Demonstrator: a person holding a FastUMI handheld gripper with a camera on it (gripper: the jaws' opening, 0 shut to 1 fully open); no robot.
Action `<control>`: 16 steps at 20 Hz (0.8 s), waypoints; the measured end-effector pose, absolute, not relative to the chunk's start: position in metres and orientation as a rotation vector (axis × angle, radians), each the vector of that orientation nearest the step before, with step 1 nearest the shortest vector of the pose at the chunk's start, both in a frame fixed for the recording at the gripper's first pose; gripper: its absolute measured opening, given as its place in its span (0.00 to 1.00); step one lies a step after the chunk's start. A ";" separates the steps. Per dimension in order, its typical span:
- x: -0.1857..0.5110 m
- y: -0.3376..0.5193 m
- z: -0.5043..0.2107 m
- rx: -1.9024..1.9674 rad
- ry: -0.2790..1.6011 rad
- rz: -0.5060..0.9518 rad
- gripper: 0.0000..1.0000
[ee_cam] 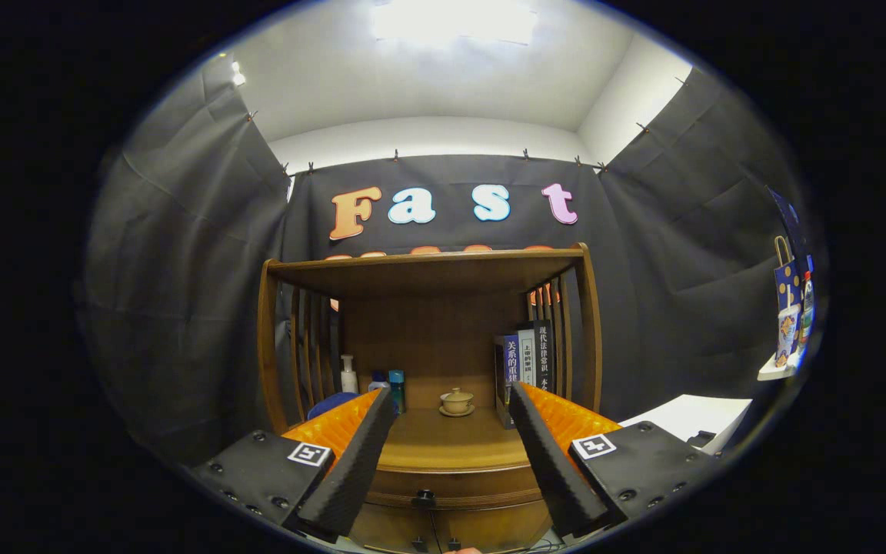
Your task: Pull open the drawer, take out the items inside it, and place them on the countertop above the cabinet.
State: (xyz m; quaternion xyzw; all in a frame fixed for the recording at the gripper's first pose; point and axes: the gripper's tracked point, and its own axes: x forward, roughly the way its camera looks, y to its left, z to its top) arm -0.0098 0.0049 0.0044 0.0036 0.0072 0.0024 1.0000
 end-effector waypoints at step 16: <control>-0.012 0.006 0.005 0.008 0.014 0.005 0.98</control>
